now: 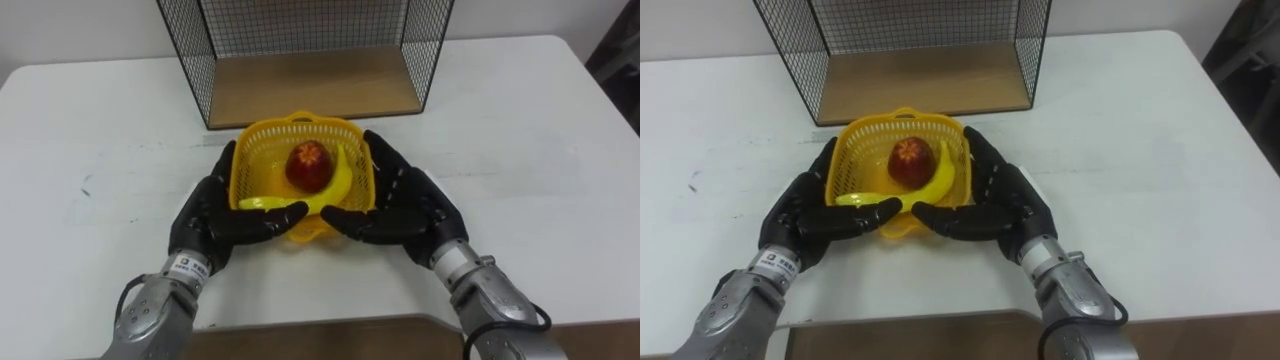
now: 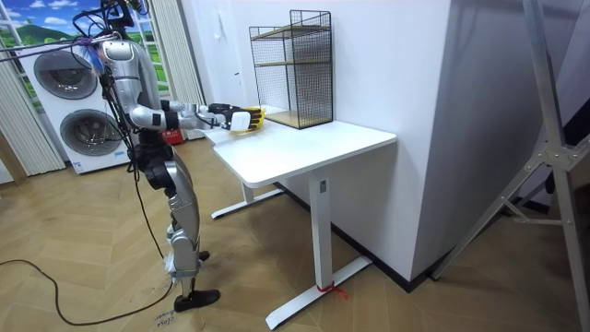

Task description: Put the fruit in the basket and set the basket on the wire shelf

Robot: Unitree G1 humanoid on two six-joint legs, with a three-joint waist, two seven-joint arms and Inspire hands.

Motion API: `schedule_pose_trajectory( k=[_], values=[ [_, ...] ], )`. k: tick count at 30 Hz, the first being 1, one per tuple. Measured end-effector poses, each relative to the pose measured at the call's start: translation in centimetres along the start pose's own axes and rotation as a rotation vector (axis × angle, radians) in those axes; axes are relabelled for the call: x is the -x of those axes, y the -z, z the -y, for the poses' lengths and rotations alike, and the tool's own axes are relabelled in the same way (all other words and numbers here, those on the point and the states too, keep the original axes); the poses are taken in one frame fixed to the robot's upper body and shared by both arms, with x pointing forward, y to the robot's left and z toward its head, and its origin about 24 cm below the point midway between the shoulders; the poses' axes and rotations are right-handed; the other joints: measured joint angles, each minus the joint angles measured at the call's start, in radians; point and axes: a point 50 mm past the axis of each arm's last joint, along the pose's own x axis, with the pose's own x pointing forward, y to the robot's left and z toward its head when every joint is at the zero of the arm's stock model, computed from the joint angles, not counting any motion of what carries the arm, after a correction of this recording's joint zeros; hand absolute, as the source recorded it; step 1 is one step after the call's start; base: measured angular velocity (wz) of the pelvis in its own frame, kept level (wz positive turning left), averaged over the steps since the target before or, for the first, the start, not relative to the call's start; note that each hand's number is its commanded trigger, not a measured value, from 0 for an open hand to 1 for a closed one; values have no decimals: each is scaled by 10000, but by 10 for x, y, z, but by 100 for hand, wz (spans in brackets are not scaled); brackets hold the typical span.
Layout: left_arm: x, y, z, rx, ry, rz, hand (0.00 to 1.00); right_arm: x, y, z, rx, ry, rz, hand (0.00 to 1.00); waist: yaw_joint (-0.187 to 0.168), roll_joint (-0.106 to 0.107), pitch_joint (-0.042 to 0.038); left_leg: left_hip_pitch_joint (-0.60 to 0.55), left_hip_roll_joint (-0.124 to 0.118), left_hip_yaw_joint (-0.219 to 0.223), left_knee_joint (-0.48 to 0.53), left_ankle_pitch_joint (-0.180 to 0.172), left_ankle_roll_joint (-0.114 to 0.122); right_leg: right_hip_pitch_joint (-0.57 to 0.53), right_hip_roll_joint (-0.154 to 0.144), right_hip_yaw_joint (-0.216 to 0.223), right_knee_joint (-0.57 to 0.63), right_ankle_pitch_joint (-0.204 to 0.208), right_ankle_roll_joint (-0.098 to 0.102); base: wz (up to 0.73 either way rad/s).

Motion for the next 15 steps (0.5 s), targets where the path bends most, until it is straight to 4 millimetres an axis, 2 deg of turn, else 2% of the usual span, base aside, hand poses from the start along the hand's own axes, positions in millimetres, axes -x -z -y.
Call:
schedule_pose_trajectory(
  k=[15],
  values=[
    [-5,-2,9,248,180,187,0,0,0,1,-49,336,39,0,-2,0,3,29,15,27,-34,0,-1,0,11,14,11,7,-9,0]
  ],
)
